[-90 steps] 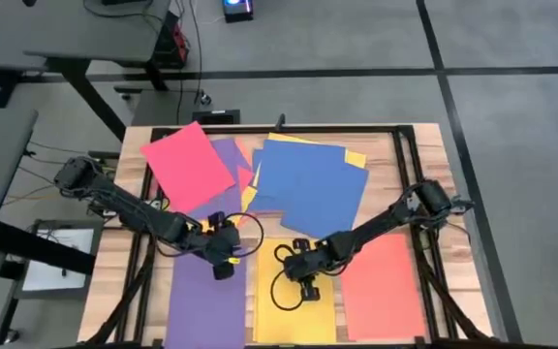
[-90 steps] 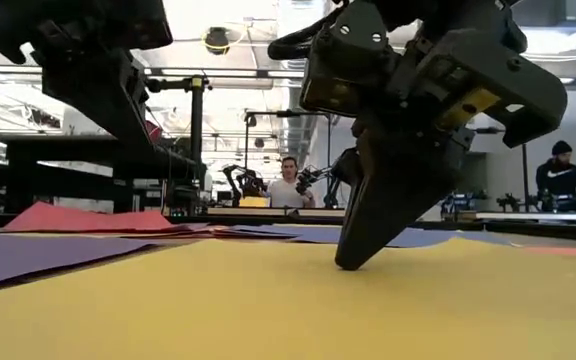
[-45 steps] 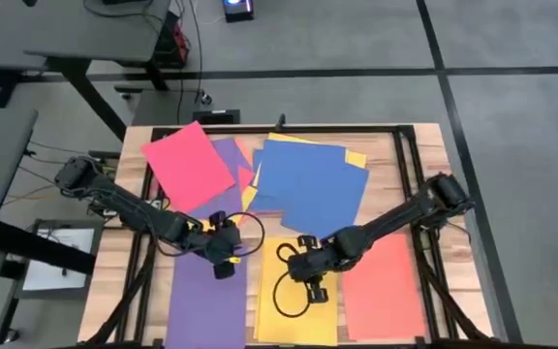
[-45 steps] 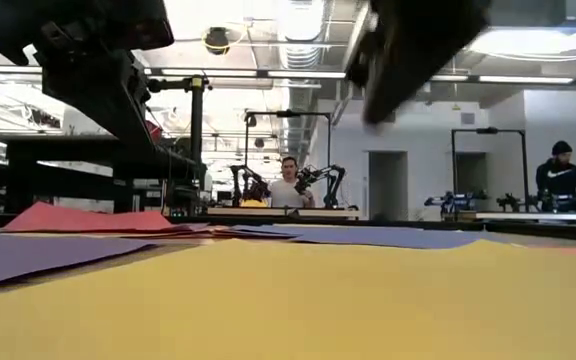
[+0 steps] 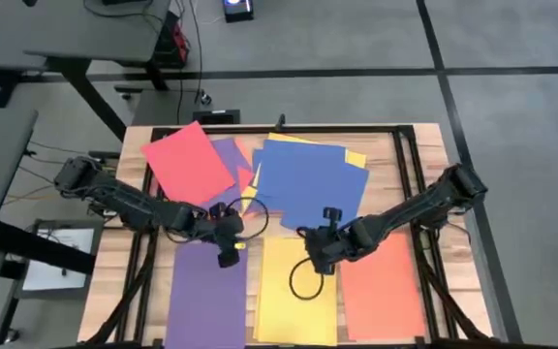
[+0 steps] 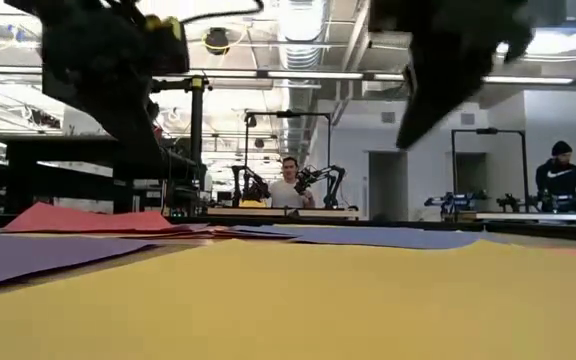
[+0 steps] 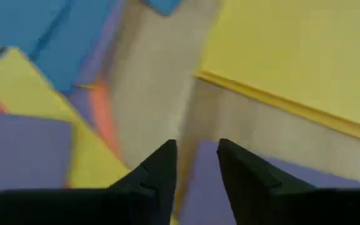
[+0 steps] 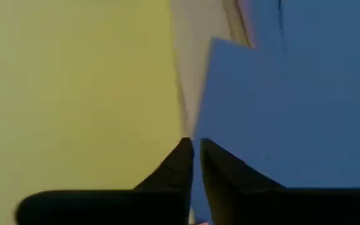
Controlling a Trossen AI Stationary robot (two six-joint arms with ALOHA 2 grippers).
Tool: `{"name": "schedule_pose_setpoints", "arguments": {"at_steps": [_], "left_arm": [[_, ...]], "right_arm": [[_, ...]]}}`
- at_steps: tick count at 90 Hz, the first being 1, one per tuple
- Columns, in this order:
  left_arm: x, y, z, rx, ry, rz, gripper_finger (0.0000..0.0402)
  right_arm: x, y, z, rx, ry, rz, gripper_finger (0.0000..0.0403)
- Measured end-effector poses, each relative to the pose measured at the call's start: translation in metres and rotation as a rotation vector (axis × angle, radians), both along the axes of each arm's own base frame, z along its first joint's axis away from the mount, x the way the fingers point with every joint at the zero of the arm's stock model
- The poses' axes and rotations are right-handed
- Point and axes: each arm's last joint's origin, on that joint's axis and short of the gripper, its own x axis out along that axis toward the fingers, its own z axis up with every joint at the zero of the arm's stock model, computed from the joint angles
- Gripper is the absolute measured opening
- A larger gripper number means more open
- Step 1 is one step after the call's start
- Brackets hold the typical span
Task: Organize paper
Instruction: Adjust the stacked yellow papers
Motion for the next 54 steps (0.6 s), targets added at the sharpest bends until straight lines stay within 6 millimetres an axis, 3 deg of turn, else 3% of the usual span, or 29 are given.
{"name": "schedule_pose_setpoints", "arguments": {"at_steps": [12,27,38,54], "left_arm": [[-0.001,0.028,-0.003,0.075,0.068,0.103,0.0151],[-0.002,0.051,-0.004,0.088,0.097,0.194,0.0157],[-0.003,0.05,-0.007,0.026,0.11,0.187,0.0154],[-0.015,0.035,-0.028,-0.051,0.154,0.251,0.0151]], "right_arm": [[-0.01,-0.017,-0.024,0.011,-0.015,-0.05,0.0096],[-0.012,-0.04,-0.032,0.007,-0.011,-0.105,0.0148],[-0.012,-0.048,-0.034,0.008,-0.003,-0.128,0.0171],[-0.019,-0.049,-0.044,-0.004,0.03,-0.117,0.0182]]}}
